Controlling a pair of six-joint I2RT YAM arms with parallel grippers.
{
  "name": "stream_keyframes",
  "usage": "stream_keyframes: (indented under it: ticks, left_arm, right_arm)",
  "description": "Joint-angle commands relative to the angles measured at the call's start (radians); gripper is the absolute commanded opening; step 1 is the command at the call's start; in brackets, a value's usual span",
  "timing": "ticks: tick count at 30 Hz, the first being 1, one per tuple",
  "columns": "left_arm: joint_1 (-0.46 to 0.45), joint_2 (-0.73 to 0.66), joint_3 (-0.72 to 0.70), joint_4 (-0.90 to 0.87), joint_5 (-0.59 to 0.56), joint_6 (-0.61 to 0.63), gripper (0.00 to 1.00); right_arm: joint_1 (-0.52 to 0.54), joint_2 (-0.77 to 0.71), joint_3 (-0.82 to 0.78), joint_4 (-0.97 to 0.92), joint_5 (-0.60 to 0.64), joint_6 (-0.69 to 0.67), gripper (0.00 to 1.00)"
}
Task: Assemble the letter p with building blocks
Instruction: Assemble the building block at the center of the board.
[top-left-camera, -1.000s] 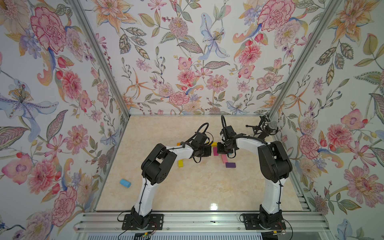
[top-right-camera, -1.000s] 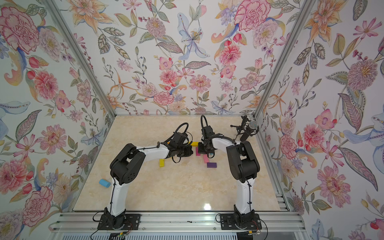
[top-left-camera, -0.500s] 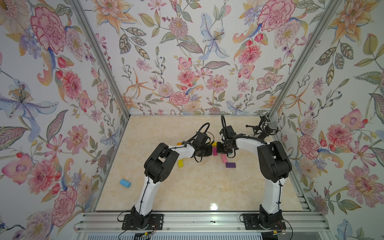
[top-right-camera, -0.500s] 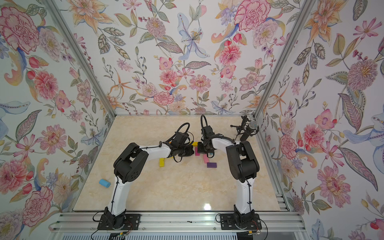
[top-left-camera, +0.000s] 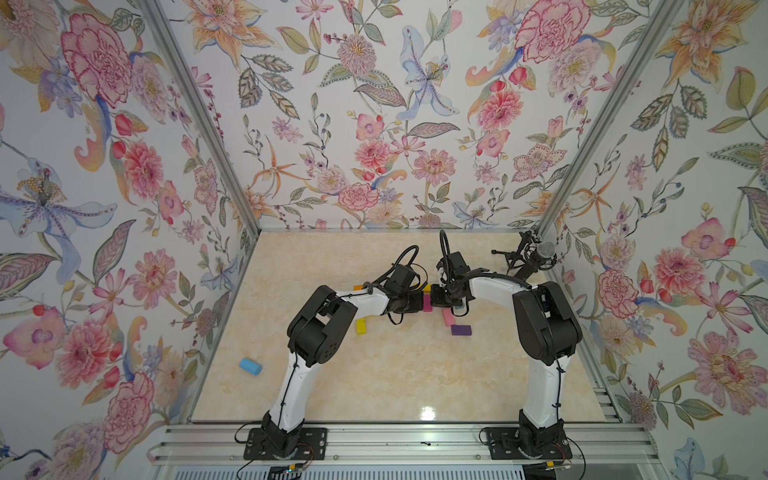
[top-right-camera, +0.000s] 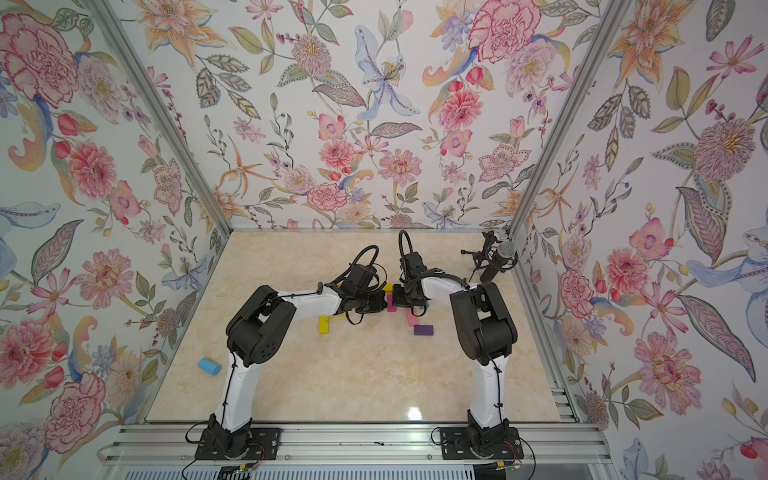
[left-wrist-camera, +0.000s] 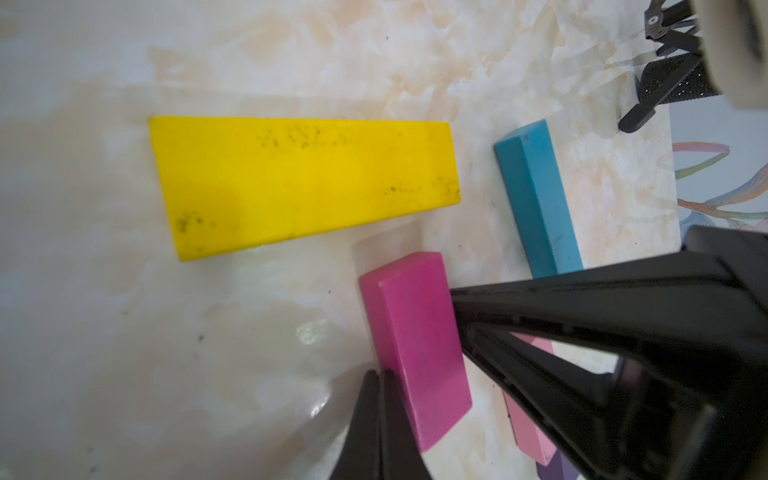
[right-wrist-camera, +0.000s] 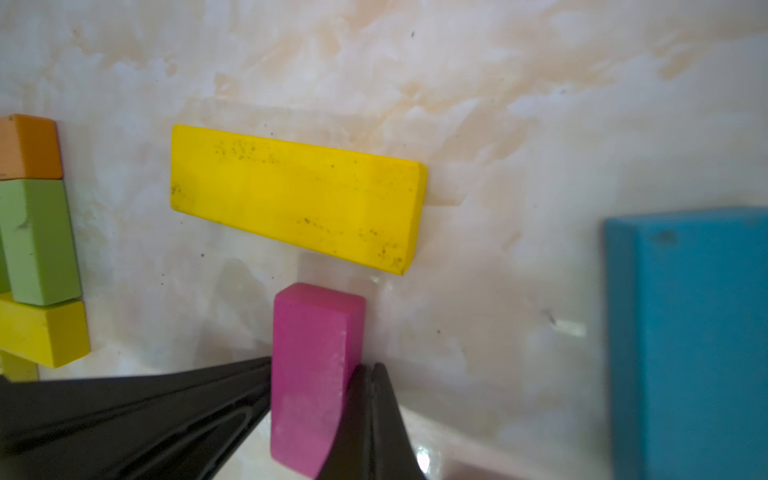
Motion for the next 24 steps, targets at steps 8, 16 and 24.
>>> stream_keyframes:
  ticks: [8,16,24]
  left_arm:
    - [0.041,-0.082,-0.105,-0.003,-0.016,0.007,0.0]
    - [0.064,-0.113,-0.138,0.0,-0.02,0.012,0.0]
    - [0.079,-0.12,-0.144,-0.001,-0.019,0.014,0.0]
  right_arm:
    - [0.069,0.059,0.009,-0.012,-0.045,0.045,0.0]
    - [0.084,0.085,0.036,-0.012,-0.053,0.054,0.0]
    - [0.087,0.104,0.053,-0.012,-0.058,0.058,0.0]
